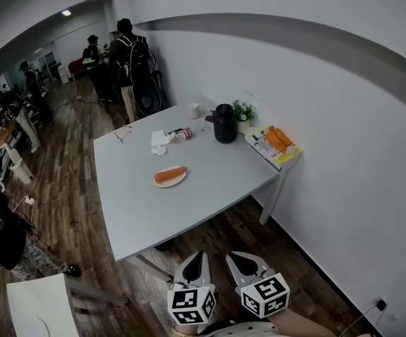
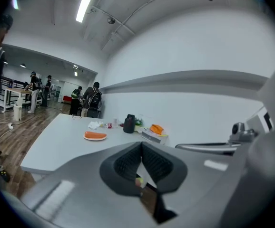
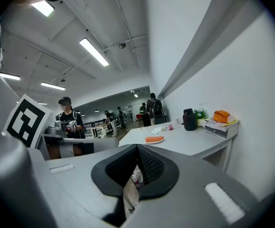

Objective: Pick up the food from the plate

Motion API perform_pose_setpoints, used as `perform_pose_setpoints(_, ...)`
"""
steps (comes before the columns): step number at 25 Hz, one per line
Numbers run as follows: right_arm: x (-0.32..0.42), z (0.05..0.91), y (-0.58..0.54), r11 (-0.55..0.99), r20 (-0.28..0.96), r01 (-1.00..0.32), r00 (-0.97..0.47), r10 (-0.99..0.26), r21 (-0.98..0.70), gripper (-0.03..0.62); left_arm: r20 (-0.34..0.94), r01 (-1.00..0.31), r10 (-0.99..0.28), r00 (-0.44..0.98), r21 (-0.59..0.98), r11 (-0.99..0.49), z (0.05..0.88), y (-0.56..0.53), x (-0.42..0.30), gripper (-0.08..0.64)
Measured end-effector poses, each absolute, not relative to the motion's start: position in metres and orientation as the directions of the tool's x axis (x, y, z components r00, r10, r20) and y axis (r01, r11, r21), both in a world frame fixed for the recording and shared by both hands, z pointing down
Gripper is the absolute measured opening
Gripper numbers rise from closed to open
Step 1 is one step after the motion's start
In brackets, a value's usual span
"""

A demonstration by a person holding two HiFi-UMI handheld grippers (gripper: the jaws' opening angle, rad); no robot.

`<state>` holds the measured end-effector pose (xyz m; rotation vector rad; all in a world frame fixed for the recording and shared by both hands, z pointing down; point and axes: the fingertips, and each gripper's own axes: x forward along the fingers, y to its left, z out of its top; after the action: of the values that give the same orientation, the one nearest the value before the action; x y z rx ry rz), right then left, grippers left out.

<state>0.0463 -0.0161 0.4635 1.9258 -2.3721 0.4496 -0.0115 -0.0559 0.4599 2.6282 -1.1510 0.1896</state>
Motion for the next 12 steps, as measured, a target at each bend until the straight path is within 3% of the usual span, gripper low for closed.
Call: perform_pose_setpoints(12, 0.06, 0.481, -0.149, 0.302, 0.254, -0.933, -0.345, -0.904, -0.193, -0.002, 0.228, -0.831, -0.799, 0.556, 0.187, -0.524, 0.47, -0.182, -0.013, 0.008)
